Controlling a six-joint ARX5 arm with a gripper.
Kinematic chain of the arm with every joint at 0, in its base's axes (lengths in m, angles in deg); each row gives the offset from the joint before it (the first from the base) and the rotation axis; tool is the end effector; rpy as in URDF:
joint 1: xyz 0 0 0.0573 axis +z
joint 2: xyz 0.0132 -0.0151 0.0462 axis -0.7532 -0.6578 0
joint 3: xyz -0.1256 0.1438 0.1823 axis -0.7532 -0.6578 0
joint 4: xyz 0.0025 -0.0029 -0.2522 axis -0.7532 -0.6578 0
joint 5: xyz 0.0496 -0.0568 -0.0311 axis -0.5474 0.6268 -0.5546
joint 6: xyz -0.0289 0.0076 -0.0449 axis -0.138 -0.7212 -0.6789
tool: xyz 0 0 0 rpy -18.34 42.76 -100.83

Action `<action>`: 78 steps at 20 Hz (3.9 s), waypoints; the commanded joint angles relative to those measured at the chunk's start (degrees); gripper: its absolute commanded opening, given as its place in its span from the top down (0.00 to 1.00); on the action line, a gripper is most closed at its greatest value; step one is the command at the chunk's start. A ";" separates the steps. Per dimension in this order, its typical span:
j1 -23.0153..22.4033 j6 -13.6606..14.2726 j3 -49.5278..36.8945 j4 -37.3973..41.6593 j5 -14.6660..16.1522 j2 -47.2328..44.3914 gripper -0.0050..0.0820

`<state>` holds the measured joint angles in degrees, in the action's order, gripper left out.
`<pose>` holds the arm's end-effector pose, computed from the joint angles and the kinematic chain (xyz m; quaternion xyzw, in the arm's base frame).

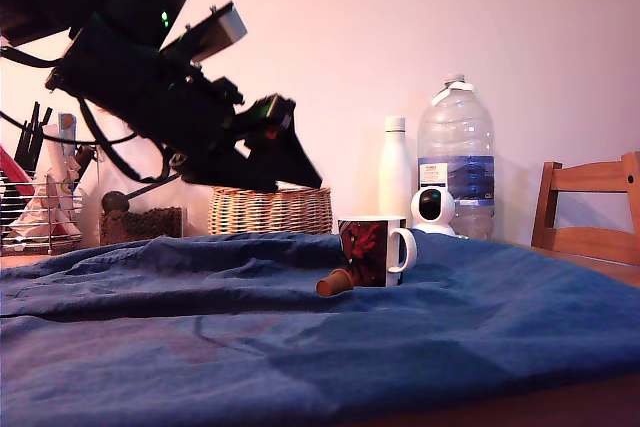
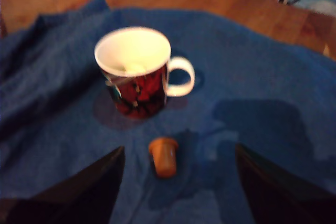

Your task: Pick up the coffee capsules on the table and drop them inside the coffee cup

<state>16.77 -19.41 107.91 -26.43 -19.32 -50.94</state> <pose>0.2845 -0.1879 0.1908 0.0561 0.2097 -0.4033 0.8889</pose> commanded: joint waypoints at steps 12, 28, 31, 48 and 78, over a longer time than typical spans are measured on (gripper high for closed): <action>0.07 -0.79 -0.55 10.75 -0.11 -9.73 0.24; 0.04 -1.75 10.86 4.11 -0.02 -21.07 0.24; 0.07 -1.75 12.50 1.79 0.00 -22.10 0.24; -0.07 -1.66 16.17 -4.26 -1.31 -25.42 0.70; 0.50 4.33 24.92 -2.80 4.28 -16.98 0.70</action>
<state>17.25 -14.91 132.61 -29.03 -14.91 -67.75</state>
